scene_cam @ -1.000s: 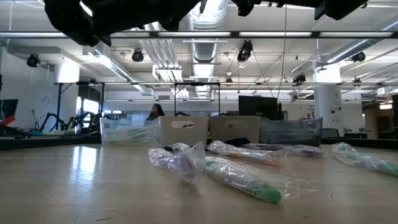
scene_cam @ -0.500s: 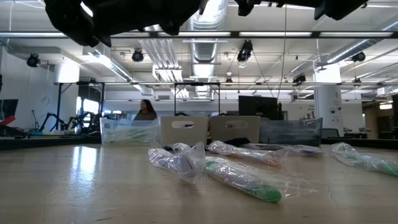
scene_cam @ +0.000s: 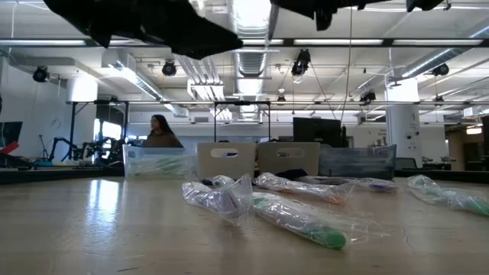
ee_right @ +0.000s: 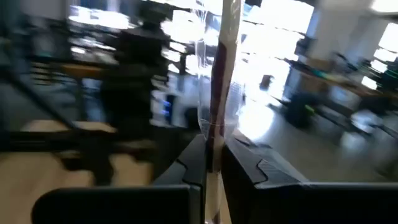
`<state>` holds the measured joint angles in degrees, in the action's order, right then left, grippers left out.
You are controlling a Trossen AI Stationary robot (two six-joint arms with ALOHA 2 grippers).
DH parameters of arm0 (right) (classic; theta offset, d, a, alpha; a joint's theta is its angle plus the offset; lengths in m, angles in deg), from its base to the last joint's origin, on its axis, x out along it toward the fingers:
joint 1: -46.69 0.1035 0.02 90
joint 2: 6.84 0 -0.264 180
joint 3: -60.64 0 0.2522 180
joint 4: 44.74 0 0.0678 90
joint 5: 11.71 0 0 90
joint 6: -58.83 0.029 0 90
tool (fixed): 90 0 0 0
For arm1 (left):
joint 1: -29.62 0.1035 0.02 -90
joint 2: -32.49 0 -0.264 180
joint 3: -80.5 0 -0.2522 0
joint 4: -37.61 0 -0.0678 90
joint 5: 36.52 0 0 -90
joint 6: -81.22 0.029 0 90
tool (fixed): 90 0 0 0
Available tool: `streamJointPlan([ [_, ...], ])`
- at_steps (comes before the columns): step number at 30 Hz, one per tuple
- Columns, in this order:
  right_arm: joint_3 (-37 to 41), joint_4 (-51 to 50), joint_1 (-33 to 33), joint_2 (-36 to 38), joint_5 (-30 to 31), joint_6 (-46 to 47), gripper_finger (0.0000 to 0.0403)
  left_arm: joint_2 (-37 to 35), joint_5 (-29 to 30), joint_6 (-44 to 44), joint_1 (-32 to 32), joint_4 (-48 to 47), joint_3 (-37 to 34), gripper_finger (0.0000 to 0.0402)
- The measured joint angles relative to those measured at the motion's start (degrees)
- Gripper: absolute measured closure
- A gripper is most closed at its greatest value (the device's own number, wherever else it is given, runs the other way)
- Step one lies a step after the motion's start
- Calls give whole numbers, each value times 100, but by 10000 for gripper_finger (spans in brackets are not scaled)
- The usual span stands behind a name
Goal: Pick & Place Toothbrushes
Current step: Put the violet toothbrush into the gray bin
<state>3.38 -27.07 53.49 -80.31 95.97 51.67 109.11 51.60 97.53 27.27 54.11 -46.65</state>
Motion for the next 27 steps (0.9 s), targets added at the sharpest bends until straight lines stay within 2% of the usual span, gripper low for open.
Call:
streamJointPlan([
  [4, 0, -652, -153, 297, 674, 253, 379, -406, 385, -45, 11, -965, -2, 194],
  [12, -245, -2065, -1118, 536, 817, 1276, 380, -1092, 862, -421, 4, -2287, -2, 195],
  [18, -1187, -3666, -1851, 163, 775, 1474, 380, -1312, 902, -525, 4, -2451, -70, 195],
  [23, -2247, -5025, -2347, -398, 183, 1738, 380, -1325, 902, -522, 7, -2482, -180, 195],
  [27, -3049, -6070, -2625, -998, 38, 1793, 380, -1325, 902, -523, 7, -2532, -192, 195],
])
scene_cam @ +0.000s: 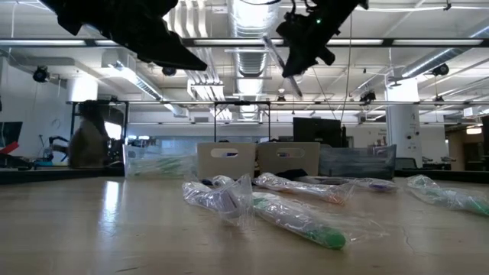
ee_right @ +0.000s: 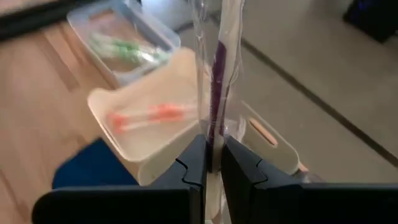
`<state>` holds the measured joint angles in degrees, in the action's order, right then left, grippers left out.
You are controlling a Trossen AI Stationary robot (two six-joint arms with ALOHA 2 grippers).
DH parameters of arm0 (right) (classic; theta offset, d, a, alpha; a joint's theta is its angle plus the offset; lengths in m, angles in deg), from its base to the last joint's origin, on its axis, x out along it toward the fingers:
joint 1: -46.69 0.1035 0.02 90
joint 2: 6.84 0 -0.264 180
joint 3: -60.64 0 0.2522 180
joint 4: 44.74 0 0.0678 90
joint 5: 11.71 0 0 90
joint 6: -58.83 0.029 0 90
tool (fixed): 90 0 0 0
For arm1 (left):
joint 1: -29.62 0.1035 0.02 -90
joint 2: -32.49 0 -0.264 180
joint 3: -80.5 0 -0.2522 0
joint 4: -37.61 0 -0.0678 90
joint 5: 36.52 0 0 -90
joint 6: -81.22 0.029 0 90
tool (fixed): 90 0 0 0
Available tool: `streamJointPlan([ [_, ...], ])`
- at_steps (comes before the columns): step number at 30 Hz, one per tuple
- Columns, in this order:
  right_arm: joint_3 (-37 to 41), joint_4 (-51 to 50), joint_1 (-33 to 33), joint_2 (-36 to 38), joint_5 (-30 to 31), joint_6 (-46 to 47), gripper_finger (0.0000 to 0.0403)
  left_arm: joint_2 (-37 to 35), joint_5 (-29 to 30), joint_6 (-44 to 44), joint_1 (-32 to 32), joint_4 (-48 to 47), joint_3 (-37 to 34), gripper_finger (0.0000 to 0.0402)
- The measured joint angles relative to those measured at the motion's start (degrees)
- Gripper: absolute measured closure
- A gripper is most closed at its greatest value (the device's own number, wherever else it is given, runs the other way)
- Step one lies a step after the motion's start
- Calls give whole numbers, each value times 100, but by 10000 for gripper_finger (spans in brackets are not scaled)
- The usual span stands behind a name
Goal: Pick & Place Toothbrushes
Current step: Put the violet toothbrush into the gray bin
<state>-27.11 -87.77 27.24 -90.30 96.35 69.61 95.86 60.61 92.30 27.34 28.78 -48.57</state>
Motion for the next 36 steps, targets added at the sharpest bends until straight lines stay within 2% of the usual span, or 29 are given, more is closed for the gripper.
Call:
streamJointPlan([
  [9, -1414, -1430, -497, -1230, -189, 544, 380, -2, 2, -76, -2, -101, -1, 195],
  [16, -2045, -2251, -753, -1937, -534, 790, 380, -2, 2, -195, -1, -157, -2, 195],
  [21, -2216, -2662, -828, -2248, -625, 787, 380, -2, 2, -213, -2, -162, -2, 195],
  [36, -2203, -2623, -904, -2614, -983, 886, 380, -2, 2, -259, 0, -157, -2, 195],
])
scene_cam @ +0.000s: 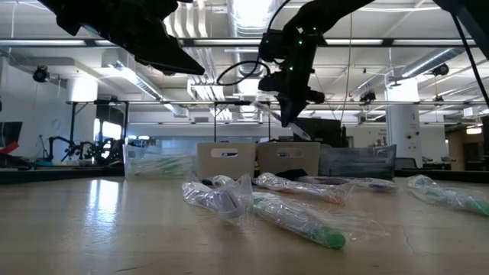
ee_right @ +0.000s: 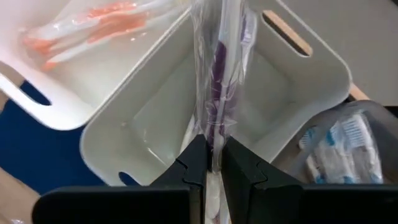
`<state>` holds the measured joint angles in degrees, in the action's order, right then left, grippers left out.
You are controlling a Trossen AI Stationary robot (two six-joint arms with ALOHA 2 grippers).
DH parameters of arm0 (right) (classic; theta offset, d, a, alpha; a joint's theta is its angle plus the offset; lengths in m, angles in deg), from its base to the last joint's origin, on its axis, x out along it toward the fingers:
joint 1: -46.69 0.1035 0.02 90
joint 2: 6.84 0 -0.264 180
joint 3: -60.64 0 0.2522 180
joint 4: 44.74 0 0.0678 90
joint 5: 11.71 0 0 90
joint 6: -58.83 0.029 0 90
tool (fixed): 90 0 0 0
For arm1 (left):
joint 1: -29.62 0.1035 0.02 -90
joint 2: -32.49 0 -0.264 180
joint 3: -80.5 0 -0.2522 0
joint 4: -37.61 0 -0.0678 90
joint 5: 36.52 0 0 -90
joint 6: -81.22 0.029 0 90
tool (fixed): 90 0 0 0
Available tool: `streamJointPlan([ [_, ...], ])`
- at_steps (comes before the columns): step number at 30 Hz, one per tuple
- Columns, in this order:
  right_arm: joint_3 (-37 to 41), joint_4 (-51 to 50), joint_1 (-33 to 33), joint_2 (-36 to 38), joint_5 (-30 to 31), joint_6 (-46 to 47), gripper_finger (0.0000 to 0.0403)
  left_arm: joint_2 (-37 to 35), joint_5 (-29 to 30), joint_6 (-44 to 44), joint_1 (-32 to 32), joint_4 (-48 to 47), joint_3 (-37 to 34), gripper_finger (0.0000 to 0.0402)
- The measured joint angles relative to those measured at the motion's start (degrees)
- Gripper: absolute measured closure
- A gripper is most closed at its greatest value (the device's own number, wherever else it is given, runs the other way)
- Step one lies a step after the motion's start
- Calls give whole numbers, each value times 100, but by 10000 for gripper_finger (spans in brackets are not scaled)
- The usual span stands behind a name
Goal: Pick & Place Toothbrushes
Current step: Put the violet toothbrush into the gray bin
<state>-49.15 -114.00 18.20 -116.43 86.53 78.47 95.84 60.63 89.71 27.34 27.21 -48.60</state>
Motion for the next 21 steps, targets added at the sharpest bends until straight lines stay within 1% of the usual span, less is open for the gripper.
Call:
streamJointPlan([
  [10, 0, -3, -38, -380, -145, 74, 380, 0, 0, -72, 0, -4, 0, 195],
  [21, 4, 36, -170, -596, -291, 144, 380, 2, -2, -107, 0, -4, 0, 195],
])
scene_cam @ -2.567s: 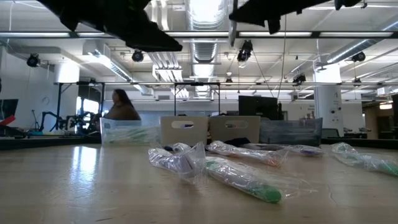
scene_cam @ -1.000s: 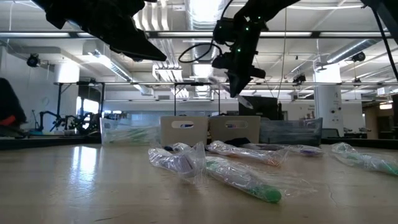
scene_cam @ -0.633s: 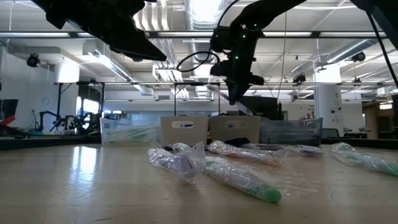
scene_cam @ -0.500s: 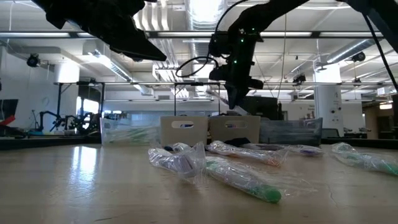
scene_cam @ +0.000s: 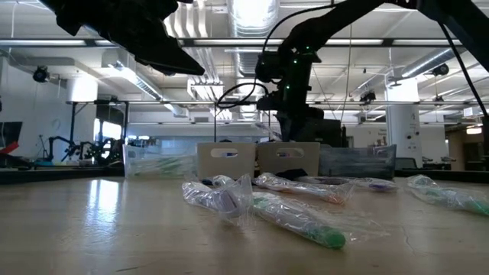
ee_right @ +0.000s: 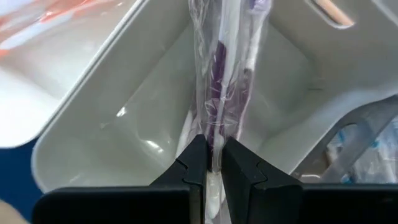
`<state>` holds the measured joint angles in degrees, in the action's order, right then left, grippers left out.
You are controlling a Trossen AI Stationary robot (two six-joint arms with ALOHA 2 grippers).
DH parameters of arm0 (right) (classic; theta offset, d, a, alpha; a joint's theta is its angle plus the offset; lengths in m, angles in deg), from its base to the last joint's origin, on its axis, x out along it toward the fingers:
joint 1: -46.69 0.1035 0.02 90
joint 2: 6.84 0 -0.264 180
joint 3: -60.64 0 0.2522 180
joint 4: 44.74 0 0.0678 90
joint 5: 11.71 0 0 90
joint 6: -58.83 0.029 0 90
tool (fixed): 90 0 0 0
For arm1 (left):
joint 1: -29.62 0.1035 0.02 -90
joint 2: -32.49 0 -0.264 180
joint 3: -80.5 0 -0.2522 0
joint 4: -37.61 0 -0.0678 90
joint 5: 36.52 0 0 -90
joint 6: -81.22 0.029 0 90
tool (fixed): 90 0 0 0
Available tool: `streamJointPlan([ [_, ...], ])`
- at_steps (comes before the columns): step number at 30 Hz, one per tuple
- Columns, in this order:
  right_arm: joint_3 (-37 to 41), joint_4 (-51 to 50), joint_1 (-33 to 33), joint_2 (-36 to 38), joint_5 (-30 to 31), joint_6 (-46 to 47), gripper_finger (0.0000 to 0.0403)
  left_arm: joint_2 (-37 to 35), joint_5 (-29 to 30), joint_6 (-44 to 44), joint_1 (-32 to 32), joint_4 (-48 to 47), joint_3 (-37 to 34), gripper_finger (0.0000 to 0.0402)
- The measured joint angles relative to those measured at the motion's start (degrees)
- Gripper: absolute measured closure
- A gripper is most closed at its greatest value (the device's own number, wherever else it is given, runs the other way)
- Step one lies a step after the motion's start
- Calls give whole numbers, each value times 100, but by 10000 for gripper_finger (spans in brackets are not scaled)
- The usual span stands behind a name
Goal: Pick & Place Toothbrushes
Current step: Put the violet toothbrush into the gray bin
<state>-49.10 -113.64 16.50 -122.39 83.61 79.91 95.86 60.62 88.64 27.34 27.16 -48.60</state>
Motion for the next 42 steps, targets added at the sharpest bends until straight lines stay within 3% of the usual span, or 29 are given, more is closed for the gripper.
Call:
streamJointPlan([
  [14, 35, 35, -42, -7, 13, 101, 380, 0, 0, -40, 0, 0, 0, 195],
  [42, 815, 758, -170, -9, -70, 82, 380, 2, 0, -61, 0, 3, 0, 195],
])
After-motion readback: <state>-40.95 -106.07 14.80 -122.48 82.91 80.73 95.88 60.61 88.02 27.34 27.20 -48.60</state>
